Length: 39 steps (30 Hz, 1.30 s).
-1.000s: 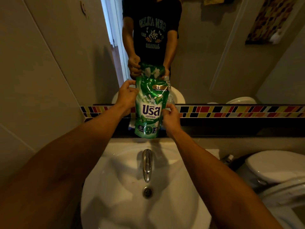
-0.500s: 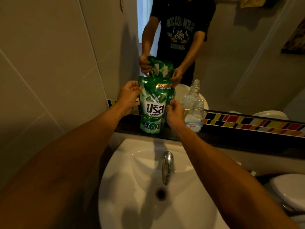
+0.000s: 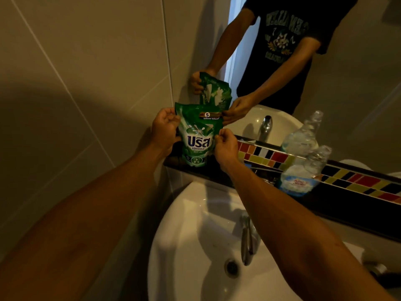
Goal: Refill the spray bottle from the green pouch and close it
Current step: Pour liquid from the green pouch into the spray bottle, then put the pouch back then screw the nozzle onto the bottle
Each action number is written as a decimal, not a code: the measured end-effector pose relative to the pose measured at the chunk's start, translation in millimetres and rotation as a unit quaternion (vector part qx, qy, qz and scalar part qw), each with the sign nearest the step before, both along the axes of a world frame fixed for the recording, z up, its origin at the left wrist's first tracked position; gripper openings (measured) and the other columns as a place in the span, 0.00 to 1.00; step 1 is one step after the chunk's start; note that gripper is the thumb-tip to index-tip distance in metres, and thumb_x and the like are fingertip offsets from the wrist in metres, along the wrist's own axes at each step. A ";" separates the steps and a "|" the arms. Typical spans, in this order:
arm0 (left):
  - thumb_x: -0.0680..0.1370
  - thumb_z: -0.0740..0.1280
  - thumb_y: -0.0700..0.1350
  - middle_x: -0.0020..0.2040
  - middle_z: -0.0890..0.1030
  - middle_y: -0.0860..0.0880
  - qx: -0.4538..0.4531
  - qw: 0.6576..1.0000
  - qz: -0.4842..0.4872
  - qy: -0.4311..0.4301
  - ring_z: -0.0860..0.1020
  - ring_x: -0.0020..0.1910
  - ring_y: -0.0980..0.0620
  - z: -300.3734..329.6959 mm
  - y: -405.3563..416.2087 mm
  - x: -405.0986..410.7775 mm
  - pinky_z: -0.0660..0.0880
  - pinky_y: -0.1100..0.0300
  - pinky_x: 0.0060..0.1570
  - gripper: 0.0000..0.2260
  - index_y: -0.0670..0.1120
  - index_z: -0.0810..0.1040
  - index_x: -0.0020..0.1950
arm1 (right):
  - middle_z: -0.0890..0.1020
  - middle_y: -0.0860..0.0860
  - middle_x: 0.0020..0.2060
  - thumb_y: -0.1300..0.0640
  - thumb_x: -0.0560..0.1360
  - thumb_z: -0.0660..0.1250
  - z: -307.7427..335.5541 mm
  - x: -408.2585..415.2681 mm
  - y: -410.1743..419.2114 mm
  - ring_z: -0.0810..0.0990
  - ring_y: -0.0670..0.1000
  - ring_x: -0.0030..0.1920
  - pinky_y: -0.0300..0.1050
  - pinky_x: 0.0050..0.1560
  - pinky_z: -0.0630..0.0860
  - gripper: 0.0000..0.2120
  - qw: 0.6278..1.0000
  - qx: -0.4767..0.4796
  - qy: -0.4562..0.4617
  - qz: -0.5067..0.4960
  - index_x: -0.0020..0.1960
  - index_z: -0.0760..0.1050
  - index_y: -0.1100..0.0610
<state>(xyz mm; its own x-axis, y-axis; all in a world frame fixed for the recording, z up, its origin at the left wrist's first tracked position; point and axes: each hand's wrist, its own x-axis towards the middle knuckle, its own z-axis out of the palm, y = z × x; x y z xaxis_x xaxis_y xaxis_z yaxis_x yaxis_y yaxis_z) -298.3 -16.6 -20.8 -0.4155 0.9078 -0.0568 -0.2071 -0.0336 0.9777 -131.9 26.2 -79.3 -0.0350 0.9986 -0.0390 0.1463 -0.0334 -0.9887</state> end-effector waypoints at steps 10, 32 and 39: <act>0.80 0.61 0.33 0.41 0.80 0.49 0.021 0.995 0.095 0.018 0.81 0.40 0.51 -29.1 16.8 -13.9 0.80 0.52 0.40 0.10 0.48 0.75 0.47 | 0.83 0.57 0.50 0.63 0.84 0.60 -14.8 -25.5 26.6 0.82 0.53 0.50 0.53 0.54 0.83 0.06 1.000 0.027 0.002 0.013 0.55 0.76 0.59; 0.75 0.71 0.41 0.51 0.81 0.46 -0.126 0.977 0.163 0.059 0.83 0.48 0.46 -33.7 -10.4 29.6 0.80 0.59 0.36 0.15 0.39 0.73 0.59 | 0.79 0.56 0.67 0.63 0.83 0.64 1.8 20.5 -21.2 0.79 0.55 0.66 0.50 0.66 0.77 0.17 1.000 0.005 -0.015 -0.008 0.72 0.72 0.58; 0.76 0.72 0.43 0.62 0.81 0.44 -0.139 0.976 0.019 0.166 0.79 0.59 0.46 -49.9 -44.9 103.0 0.76 0.50 0.63 0.18 0.42 0.78 0.65 | 0.81 0.52 0.61 0.61 0.82 0.66 -4.7 88.7 -80.7 0.82 0.49 0.53 0.35 0.51 0.82 0.25 0.995 0.017 0.010 -0.103 0.78 0.67 0.54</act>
